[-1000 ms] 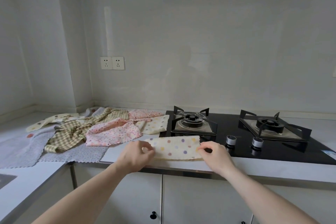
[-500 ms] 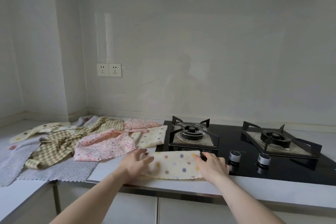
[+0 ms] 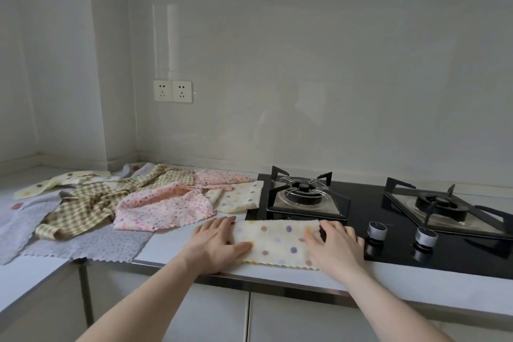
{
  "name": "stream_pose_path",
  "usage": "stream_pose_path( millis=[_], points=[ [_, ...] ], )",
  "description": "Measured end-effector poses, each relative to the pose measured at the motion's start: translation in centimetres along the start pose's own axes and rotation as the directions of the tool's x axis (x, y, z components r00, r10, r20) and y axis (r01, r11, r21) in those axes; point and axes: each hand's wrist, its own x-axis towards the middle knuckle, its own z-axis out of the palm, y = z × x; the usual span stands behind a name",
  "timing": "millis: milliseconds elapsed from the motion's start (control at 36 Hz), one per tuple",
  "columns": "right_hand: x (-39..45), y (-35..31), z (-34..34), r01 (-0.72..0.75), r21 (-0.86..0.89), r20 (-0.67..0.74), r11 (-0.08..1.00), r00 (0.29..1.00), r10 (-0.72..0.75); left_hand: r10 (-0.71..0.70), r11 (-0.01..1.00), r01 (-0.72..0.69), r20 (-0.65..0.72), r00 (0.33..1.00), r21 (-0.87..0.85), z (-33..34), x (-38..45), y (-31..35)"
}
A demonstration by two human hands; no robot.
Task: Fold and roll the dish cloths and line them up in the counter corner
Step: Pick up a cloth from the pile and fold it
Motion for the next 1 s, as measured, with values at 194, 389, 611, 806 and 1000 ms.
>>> stream_pose_path(
  millis=[194,389,611,806,1000],
  points=[
    [-0.3,1.0,-0.4,-0.003,0.344,-0.069,0.939,0.997,0.028,-0.047,0.984,0.043,-0.016,0.999,-0.172,-0.5,0.1,-0.3],
    [-0.2,1.5,-0.2,-0.022,0.588,-0.098,0.809,0.99,0.098,-0.153,0.862,0.097,-0.072,0.986,-0.498,-1.0,-0.3,-1.0],
    [-0.3,1.4,-0.4,-0.013,0.646,-0.132,0.763,0.983,0.128,-0.117,0.927,0.068,-0.112,0.987,-0.368,-0.5,0.2,-1.1],
    [-0.6,1.2,-0.6,-0.001,0.63,-0.127,0.776,0.986,0.105,-0.105,0.977,0.084,-0.1,0.989,-0.196,0.0,0.7,-1.1],
    [-0.5,1.1,-0.7,-0.031,0.631,-0.108,0.775,0.986,0.127,-0.087,0.967,0.048,-0.146,0.986,-0.251,0.0,0.9,-1.5]
  ],
)
